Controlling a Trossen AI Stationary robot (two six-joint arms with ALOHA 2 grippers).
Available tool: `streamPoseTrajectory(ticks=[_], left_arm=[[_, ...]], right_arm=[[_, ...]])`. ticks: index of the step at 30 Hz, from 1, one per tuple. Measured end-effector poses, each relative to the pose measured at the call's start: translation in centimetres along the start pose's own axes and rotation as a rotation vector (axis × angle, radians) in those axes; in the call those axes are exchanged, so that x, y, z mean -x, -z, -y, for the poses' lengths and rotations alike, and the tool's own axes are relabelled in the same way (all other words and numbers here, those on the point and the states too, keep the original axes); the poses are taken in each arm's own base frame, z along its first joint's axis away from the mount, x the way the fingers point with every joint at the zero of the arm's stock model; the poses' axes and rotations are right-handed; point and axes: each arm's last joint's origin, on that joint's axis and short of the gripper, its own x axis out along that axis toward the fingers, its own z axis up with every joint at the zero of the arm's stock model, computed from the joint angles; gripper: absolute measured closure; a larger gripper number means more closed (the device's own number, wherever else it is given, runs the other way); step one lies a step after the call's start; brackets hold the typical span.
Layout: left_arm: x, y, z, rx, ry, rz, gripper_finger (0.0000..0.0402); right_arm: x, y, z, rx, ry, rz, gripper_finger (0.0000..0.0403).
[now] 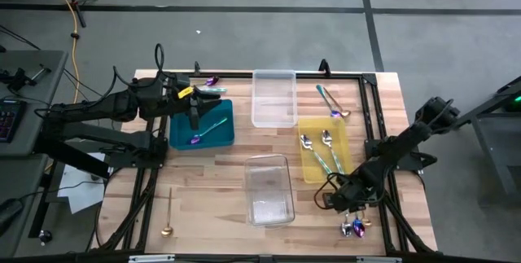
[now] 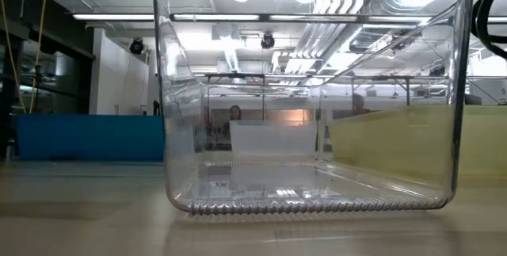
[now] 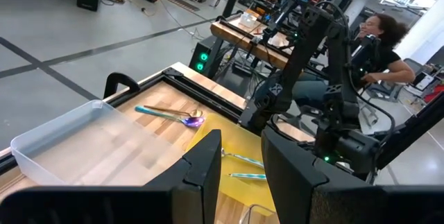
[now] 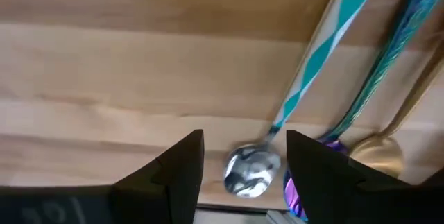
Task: Sort silverware by color (type)
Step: Put the white spoon into the yellow bin
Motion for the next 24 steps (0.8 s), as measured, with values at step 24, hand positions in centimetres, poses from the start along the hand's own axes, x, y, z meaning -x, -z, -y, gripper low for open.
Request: streamPoseTrajectory(ticks=[24], left_arm=[[0.0,-0.1,0.0,0.004,0.004,0.008,0.0306]], right_arm=[[-1.7,-0.8,0.2,-0.066,0.1,0.073,0.0207]])
